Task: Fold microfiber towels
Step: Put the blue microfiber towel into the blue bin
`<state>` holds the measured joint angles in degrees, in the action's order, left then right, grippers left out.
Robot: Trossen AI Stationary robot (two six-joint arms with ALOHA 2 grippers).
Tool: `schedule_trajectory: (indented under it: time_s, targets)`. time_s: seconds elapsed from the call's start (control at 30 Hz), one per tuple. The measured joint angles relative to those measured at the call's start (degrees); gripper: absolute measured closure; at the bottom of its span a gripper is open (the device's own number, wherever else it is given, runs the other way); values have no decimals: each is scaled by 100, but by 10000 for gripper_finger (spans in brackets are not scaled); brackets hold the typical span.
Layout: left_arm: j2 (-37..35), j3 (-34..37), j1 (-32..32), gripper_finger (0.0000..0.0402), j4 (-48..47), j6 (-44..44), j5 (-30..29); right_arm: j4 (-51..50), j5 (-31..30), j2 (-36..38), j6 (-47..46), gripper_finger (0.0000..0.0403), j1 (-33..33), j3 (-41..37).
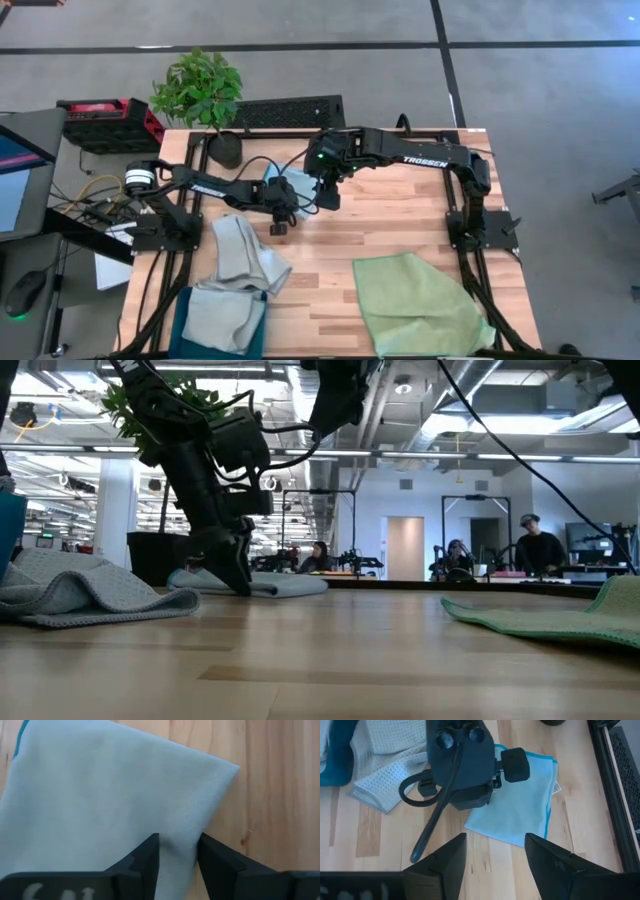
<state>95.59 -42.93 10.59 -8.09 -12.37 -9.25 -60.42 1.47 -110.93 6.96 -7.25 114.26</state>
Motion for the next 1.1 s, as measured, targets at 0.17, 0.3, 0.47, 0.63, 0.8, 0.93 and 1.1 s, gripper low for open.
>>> schedule_trajectory:
  time_s: [0.17,0.3,0.47,0.63,0.8,0.93,1.1]
  targets:
    - [7,1,-9,363,-135,-177,94,0,-2,0,-7,178,0,0]
    - [7,1,-2,393,-229,60,98,0,-2,0,-4,178,0,0]
    - [-69,3,15,398,-424,678,350,-35,-2,51,-4,178,-37,-2]
    - [-414,37,-6,400,-827,1171,714,-139,-2,208,-231,178,-102,2]
    - [-984,28,-11,401,-1425,1382,774,-385,-6,427,-523,178,-61,0]
    - [-1497,34,-96,401,-2134,1862,1142,-521,-3,599,-756,178,31,0]
    - [-2203,32,-368,401,-2966,2648,1365,-548,-4,711,-1033,178,159,0]
